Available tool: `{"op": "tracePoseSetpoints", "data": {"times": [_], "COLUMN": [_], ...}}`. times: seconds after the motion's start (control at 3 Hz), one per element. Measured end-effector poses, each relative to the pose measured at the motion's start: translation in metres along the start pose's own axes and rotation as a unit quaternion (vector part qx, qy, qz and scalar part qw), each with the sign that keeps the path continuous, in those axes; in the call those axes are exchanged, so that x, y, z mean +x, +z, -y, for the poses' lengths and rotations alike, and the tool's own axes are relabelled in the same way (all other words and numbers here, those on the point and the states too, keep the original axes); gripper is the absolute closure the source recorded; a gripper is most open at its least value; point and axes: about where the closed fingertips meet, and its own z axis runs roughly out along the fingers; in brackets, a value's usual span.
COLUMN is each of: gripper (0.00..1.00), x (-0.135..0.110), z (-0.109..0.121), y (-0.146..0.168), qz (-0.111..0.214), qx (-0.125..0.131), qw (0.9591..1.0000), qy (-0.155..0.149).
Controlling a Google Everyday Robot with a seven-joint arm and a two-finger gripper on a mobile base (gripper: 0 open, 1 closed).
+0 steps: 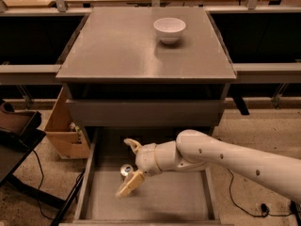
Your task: Place redbull can into middle drawer
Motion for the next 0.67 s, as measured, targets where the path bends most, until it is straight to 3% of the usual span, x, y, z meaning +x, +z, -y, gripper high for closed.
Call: {"op": "tracePoseSetpoints", "data": {"times": [0.33,0.67], "gripper": [0.0,0.0], "x": [-0.029,-0.065], "z": [-0.002,-0.001], "y": [-0.033,-0.086], "qz": [-0.037,-0.094], "qx": [0.016,0.03], "qw": [0.9992,0.995], "qy": [-0.007,-0.012]}}
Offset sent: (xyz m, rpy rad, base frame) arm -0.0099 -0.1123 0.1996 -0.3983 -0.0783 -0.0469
